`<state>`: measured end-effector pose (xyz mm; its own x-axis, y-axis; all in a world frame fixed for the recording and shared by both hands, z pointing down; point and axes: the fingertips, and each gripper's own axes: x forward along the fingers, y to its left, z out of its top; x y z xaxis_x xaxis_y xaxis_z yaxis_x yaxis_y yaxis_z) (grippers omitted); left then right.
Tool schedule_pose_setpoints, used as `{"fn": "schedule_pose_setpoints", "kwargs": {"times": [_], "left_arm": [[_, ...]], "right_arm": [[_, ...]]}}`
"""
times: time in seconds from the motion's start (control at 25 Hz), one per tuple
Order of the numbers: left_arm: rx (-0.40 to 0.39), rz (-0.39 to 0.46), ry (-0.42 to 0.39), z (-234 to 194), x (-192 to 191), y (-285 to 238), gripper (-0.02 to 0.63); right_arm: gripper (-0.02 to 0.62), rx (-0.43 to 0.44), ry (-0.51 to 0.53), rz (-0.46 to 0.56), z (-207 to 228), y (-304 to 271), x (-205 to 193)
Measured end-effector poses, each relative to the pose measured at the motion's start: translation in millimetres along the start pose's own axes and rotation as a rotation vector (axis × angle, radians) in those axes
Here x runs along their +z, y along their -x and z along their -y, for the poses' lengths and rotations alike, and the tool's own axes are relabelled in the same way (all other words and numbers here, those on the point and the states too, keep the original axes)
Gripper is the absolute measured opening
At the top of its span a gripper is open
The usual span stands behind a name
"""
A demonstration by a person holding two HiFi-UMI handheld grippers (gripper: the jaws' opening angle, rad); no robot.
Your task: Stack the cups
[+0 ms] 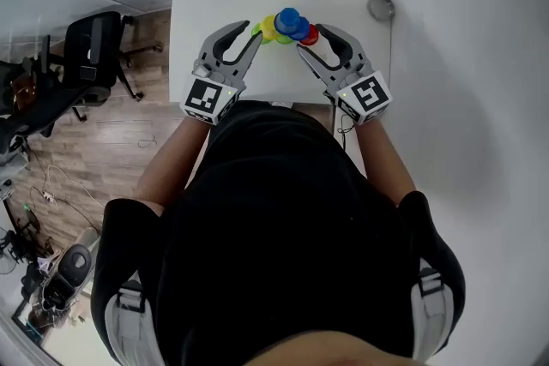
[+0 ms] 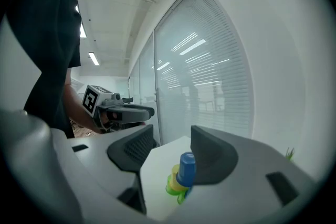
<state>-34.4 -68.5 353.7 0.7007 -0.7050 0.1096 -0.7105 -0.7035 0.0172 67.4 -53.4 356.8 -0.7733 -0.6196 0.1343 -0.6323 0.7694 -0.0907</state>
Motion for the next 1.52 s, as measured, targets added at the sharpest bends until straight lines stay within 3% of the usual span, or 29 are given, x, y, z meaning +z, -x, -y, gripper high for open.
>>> {"fn": "schedule_pose_setpoints", "kwargs": {"times": [0.4, 0.72, 1.52], "left_arm": [[-0.038, 0.016, -0.024, 14, 12, -11, 0.022], [-0.07, 0.013, -0.031, 24, 12, -10, 0.011], [-0.115, -0.015, -0.034, 29, 3, -11, 0.011]], "right_arm": [[0.14, -0.046, 0.002, 0.043, 8, 9, 10], [0.003, -0.059, 0.001, 0.044, 6, 9, 14], [0.003, -0.095, -0.012, 0.014, 9, 5, 3]]}}
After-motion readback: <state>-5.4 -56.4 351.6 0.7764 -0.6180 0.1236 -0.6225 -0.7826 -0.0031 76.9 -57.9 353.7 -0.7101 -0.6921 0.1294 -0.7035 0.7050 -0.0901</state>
